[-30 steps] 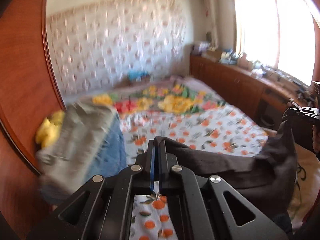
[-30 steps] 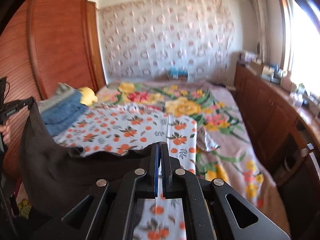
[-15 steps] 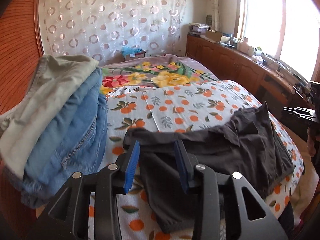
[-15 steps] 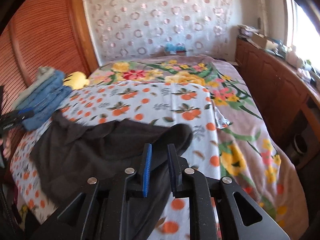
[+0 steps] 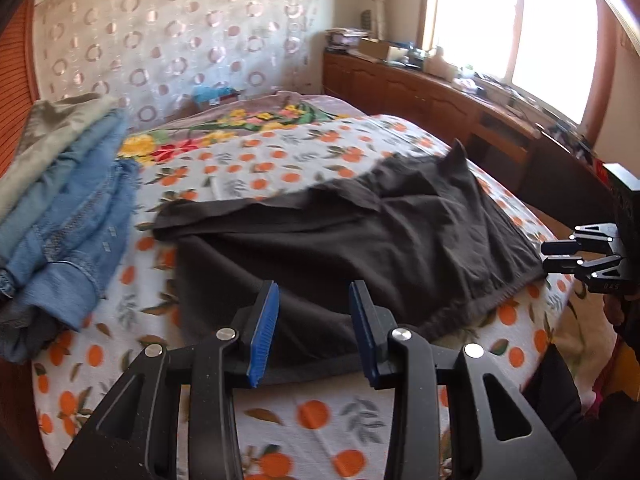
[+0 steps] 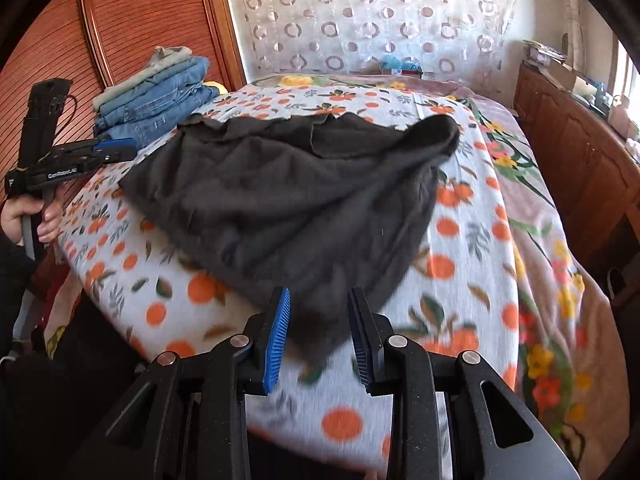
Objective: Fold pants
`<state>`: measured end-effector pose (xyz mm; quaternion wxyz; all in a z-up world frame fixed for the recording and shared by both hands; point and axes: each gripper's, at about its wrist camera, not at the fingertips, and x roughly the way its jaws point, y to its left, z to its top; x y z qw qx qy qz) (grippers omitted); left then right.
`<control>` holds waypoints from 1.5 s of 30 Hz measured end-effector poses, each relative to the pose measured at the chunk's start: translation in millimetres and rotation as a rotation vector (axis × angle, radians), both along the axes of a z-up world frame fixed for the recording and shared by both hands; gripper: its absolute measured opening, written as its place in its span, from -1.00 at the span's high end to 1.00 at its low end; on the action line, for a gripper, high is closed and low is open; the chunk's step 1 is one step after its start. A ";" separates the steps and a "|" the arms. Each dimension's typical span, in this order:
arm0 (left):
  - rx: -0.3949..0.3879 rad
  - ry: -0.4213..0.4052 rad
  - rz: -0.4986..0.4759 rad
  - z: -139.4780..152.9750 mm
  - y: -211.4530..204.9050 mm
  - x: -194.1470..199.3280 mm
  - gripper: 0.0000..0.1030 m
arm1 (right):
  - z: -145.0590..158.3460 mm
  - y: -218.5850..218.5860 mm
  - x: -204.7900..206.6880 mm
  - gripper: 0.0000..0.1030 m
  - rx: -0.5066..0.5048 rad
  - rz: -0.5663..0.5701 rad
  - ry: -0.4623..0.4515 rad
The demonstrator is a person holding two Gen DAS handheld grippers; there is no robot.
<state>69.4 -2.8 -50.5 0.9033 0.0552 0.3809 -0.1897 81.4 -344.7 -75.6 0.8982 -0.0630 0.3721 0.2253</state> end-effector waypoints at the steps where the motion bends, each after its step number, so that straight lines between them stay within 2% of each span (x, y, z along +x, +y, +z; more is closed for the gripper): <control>1: 0.002 0.002 -0.007 -1.6 -5.6 -2.4 0.27 | 3.4 1.0 -2.4 0.39 -0.012 -0.006 -0.001; 8: 0.004 0.006 -0.041 -4.4 -23.1 -7.2 0.27 | 0.0 12.1 -18.4 0.35 -0.059 0.010 0.010; 13: 0.015 -0.003 -0.042 -2.5 -21.8 -11.0 0.27 | -2.1 14.1 -9.2 0.37 -0.056 -0.026 -0.007; 14: 0.021 -0.005 -0.041 -3.1 -20.3 -11.4 0.27 | -0.2 13.7 -6.8 0.57 -0.053 -0.030 -0.014; 16: 0.035 -0.006 -0.036 -6.1 -16.7 -13.7 0.27 | 3.2 14.2 -4.2 0.68 -0.059 -0.028 -0.034; 18: 0.034 0.006 -0.023 -10.6 -10.7 -13.7 0.27 | 9.1 13.2 -2.9 0.80 -0.036 -0.029 -0.056; 21: 0.025 0.018 -0.011 -15.9 -2.7 -15.9 0.27 | 22.2 14.2 0.5 0.83 -0.005 -0.031 -0.094; 30: 0.020 0.004 -0.013 -12.0 -1.9 -14.2 0.27 | 63.3 34.4 34.1 0.86 0.076 -0.005 -0.176; 33: 0.011 -0.007 -0.018 -6.3 -3.1 -13.1 0.27 | 73.4 49.0 44.4 0.86 0.112 0.049 -0.186; 38: 0.000 -0.040 -0.049 8.0 -13.6 -7.6 0.27 | 71.2 85.2 55.6 0.86 0.138 0.141 -0.153; 45: -0.006 -0.046 -0.083 14.3 -29.2 0.6 0.27 | 28.9 105.0 74.1 0.86 0.118 0.176 -0.016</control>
